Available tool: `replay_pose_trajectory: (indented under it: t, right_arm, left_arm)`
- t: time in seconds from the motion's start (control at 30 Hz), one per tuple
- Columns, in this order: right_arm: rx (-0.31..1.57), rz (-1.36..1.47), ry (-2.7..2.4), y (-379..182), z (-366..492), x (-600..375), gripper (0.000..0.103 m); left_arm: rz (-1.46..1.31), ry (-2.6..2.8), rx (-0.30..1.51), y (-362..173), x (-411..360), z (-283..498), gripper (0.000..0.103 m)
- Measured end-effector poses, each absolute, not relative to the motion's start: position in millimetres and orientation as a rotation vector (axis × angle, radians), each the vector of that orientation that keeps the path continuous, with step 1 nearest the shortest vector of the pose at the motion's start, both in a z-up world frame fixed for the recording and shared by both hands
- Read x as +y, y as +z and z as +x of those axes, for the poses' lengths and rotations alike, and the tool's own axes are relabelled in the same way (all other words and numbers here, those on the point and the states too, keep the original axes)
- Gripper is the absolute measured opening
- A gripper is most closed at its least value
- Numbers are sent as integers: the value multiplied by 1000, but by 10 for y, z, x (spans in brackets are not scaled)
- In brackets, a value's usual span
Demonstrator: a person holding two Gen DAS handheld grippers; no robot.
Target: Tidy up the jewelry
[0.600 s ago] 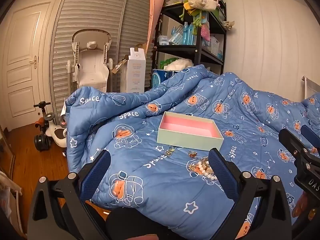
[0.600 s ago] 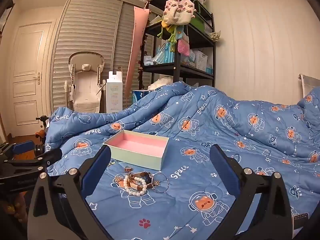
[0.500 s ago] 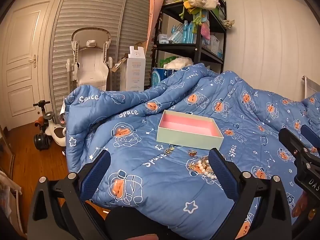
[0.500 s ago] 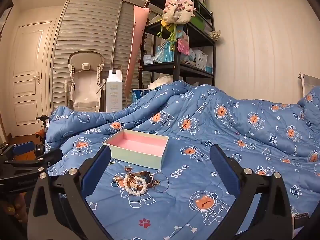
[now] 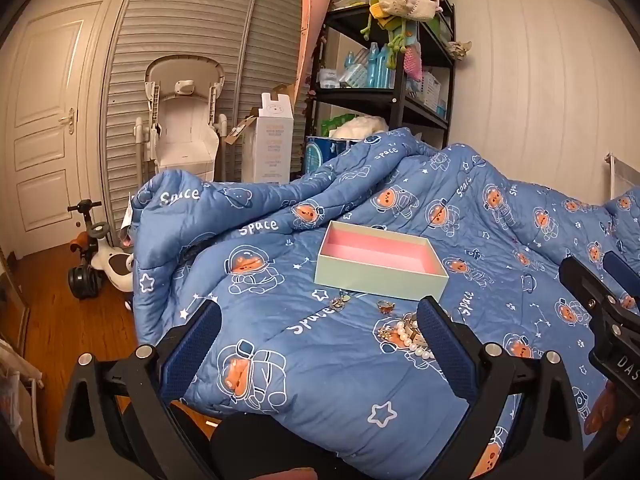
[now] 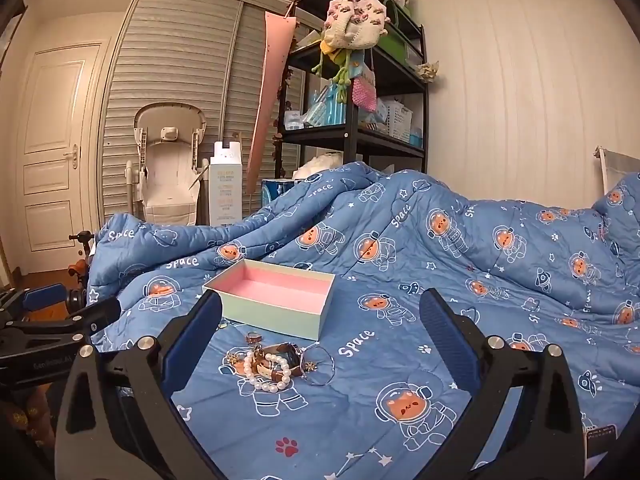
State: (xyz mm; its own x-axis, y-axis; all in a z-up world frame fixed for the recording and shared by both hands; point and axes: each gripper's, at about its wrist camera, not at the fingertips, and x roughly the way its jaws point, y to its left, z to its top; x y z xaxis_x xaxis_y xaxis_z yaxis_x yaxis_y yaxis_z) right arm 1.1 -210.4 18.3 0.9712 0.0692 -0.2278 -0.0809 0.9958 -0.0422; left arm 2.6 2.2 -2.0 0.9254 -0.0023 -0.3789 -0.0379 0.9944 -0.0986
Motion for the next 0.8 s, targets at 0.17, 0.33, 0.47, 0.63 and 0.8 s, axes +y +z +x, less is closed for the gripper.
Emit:
replay_pose_trajectory:
  t: [0.17, 0.33, 0.47, 0.63, 0.8]
  right_arm:
    - [229, -52, 75, 182, 17, -2095, 98]
    - [229, -52, 74, 178, 12, -2100, 98]
    - [231, -52, 75, 173, 20, -2100, 98]
    - [229, -52, 74, 176, 21, -2098, 98]
    - [231, -52, 74, 177, 21, -2100, 98]
  left_arm:
    - [-106, 20, 389, -24, 31, 24, 96]
    - [-108, 20, 390, -28, 43, 20, 96]
    - [-108, 19, 391, -32, 41, 23, 96]
    - [-109, 16, 391, -53, 54, 20, 96]
    - [-112, 18, 392, -64, 51, 23, 96]
